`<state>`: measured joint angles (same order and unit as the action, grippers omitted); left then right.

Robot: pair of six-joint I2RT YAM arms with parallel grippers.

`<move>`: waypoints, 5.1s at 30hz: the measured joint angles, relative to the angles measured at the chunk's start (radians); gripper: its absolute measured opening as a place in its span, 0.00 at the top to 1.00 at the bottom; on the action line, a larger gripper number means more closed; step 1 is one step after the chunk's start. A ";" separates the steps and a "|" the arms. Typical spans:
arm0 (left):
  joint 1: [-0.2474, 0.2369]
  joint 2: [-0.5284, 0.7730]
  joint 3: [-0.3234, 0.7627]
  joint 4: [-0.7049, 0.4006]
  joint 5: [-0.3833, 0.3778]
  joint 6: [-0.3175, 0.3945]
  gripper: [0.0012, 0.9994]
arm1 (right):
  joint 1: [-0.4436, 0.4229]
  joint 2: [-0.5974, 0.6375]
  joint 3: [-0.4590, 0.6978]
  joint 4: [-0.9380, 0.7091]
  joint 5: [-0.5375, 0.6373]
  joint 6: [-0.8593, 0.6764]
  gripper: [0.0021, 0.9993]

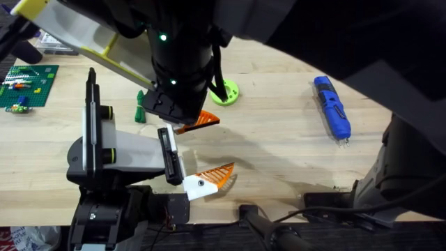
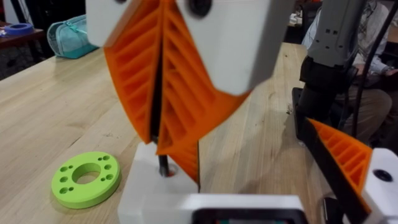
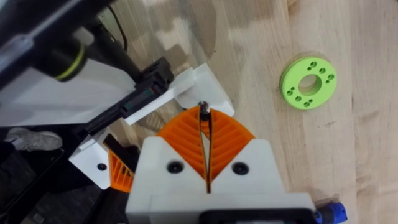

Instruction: Pick up the gripper from the table and insert it into the empty holder that is missing its gripper. Then pick up a screw, insert it into the mounting hole, and use the screwdriver to tighten it. Finally, clean up the table by picking up the vegetable and placing it into the bucket.

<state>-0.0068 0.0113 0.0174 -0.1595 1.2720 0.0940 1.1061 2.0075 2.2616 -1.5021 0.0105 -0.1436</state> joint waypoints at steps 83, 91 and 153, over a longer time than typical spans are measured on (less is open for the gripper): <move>0.000 0.000 0.000 0.005 -0.001 -0.003 0.01 | 0.000 0.015 0.033 -0.047 0.000 0.000 0.99; 0.000 0.000 0.000 0.005 -0.001 -0.003 0.01 | 0.000 0.015 0.033 -0.048 0.000 0.000 0.99; 0.000 0.000 0.000 0.005 -0.004 -0.004 0.01 | -0.001 0.015 0.073 -0.077 0.000 0.000 0.99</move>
<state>-0.0071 0.0113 0.0174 -0.1543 1.2682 0.0902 1.1049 2.0227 2.3348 -1.5795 0.0101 -0.1433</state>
